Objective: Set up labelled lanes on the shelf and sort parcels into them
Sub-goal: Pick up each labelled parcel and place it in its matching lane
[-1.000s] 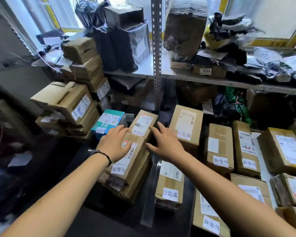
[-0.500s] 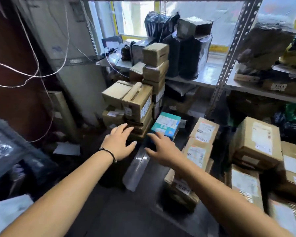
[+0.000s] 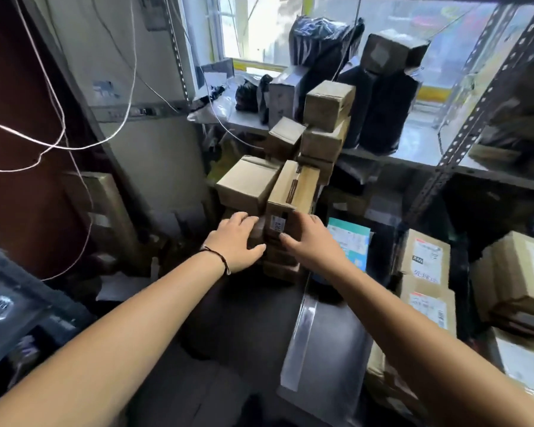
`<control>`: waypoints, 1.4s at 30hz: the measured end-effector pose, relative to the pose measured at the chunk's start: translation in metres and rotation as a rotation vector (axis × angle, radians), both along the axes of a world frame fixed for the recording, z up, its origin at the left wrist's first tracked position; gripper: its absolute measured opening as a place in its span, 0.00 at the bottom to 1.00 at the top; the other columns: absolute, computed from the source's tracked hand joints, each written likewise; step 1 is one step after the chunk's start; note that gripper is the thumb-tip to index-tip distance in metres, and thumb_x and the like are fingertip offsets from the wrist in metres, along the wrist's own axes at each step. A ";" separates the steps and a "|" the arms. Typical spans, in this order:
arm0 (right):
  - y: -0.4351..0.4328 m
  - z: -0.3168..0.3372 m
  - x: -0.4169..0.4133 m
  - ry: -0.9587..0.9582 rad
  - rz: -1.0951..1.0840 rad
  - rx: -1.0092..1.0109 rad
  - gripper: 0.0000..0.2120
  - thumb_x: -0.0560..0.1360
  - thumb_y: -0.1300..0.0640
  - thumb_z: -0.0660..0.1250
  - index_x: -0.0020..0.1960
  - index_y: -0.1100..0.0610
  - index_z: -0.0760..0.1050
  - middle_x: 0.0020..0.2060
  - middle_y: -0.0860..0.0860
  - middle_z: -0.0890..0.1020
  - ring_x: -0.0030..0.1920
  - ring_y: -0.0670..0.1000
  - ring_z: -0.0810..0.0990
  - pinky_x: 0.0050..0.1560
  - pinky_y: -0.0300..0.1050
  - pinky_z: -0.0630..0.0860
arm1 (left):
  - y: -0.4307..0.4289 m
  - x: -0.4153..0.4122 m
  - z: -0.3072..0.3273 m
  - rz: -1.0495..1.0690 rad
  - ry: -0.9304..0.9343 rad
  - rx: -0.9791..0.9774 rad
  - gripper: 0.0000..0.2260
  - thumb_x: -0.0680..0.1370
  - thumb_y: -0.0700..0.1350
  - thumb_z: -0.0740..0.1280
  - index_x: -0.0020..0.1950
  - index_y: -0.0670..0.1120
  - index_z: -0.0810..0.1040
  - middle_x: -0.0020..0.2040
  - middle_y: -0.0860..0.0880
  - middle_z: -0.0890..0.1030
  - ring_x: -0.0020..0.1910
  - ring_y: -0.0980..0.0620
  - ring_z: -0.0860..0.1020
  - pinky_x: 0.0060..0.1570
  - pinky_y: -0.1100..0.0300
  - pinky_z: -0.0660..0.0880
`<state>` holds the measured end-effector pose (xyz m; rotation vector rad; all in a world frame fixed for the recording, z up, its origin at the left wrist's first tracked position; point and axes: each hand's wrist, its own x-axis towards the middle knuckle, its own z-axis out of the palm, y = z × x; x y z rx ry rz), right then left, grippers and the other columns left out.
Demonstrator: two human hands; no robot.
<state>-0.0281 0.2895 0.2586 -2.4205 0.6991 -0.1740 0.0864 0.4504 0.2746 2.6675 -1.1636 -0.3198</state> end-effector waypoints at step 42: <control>0.019 0.048 0.048 -0.668 -0.917 0.397 0.29 0.81 0.46 0.65 0.79 0.49 0.61 0.76 0.50 0.66 0.74 0.50 0.67 0.71 0.50 0.68 | -0.100 0.143 0.039 -0.113 1.400 -0.581 0.51 0.57 0.63 0.78 0.75 0.51 0.61 0.62 0.44 0.79 0.51 0.47 0.84 0.45 0.51 0.81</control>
